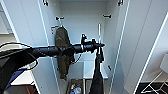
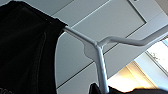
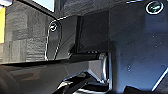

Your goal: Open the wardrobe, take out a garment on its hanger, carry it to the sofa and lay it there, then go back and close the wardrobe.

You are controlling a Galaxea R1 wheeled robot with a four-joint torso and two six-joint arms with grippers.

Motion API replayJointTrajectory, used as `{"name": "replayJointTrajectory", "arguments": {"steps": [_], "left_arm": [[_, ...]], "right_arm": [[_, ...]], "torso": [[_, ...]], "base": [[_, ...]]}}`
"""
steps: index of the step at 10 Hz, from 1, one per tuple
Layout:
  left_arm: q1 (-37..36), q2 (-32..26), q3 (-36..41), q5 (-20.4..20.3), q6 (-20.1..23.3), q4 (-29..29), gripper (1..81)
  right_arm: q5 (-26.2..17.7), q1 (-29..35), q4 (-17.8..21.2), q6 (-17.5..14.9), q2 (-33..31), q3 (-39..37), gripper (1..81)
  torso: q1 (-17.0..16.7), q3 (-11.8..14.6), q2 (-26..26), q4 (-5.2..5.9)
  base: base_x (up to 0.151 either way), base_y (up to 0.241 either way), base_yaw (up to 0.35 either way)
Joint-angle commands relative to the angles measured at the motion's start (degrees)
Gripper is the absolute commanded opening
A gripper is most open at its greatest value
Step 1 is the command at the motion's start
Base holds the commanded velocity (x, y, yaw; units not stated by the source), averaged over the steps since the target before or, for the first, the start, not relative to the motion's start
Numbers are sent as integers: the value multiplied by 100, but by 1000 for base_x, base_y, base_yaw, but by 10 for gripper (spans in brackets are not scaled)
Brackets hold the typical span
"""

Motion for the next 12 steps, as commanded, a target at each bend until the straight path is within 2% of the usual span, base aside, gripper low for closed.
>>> {"name": "replayJointTrajectory", "arguments": {"steps": [1,9,12], "left_arm": [[-944,-87,54,-298,69,222,10],[-838,-131,134,-306,69,214,10],[-663,-175,256,-245,69,248,10]], "right_arm": [[-297,187,15,-16,23,57,811],[-288,178,7,-16,23,31,811],[-288,196,15,-16,31,22,811]], "torso": [[0,0,0,0],[-15,2,-6,0],[-23,5,-11,0]], "base": [[-155,0,0],[-144,0,0],[-26,0,0]]}}
